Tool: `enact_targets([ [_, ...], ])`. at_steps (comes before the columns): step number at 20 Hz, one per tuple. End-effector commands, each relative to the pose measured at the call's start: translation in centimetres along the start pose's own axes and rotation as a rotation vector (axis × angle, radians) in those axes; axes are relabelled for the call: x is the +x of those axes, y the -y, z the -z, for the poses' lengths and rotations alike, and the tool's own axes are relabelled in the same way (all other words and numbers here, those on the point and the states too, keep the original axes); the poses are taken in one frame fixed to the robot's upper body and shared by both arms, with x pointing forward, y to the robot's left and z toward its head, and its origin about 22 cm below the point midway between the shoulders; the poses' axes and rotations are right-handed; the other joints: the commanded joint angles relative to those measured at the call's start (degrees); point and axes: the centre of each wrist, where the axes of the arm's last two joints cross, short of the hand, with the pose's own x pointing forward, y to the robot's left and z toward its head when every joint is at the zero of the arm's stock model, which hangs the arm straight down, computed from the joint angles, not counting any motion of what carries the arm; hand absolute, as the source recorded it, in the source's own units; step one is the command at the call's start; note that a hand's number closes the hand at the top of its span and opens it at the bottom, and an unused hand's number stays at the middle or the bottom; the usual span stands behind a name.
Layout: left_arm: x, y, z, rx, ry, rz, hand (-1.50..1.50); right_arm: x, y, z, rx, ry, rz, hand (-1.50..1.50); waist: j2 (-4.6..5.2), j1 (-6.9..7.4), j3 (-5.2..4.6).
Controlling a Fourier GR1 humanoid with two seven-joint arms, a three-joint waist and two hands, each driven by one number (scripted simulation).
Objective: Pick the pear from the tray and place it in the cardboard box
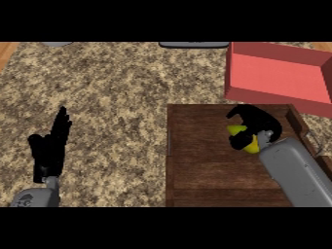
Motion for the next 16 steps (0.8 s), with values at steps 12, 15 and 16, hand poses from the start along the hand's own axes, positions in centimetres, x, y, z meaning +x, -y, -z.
enact_targets([
  [12, 1.3, -0.2, 0.6, 0.006, -0.016, -0.010, 0.00, -2.2, -3.9, -1.8, -0.141, 0.362, -0.285, 1.50, 0.20, -1.04, 0.35],
  [15, 0.5, 0.3, -0.1, 0.029, -0.017, -0.006, 0.00, -3.1, -4.9, -4.7, -0.218, 0.563, -0.392, 1.50, -0.18, -1.94, 0.37],
  [16, -0.2, 0.0, -0.2, 0.013, -0.027, -0.007, 0.00, -3.9, -4.6, -5.6, -0.231, 0.591, -0.396, 1.50, -0.04, -1.99, 0.32],
])
